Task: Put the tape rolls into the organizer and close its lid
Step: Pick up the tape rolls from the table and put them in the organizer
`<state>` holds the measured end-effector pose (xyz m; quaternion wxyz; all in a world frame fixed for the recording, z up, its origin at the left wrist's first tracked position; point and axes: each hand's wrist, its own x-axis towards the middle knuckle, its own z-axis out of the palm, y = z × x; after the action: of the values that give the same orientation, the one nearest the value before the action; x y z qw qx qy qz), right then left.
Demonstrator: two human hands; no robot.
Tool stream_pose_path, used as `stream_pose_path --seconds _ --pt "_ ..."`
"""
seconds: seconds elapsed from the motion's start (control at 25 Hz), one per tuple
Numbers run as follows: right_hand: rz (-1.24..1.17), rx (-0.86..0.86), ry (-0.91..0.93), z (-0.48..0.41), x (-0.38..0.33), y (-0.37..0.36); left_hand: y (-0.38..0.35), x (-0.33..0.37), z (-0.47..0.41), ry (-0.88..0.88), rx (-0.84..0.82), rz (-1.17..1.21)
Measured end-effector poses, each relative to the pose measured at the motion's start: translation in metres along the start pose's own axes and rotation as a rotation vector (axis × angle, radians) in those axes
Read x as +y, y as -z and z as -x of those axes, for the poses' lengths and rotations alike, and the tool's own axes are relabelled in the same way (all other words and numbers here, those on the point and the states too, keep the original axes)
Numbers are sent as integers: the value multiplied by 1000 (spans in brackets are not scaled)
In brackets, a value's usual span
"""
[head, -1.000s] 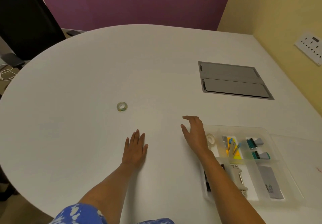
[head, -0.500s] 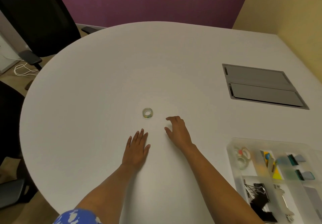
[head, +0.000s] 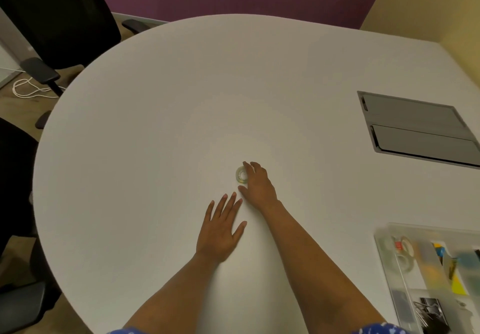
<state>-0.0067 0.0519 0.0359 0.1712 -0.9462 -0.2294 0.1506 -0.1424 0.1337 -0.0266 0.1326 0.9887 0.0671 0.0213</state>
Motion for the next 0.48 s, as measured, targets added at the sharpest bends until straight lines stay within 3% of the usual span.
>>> stream_pose_path --seconds 0.2,0.48 --pt "81 -27 35 -12 -4 -6 -1 -1 -1 17 -30 24" --pt "-60 90 18 -1 -1 3 0 1 -1 14 -23 19"
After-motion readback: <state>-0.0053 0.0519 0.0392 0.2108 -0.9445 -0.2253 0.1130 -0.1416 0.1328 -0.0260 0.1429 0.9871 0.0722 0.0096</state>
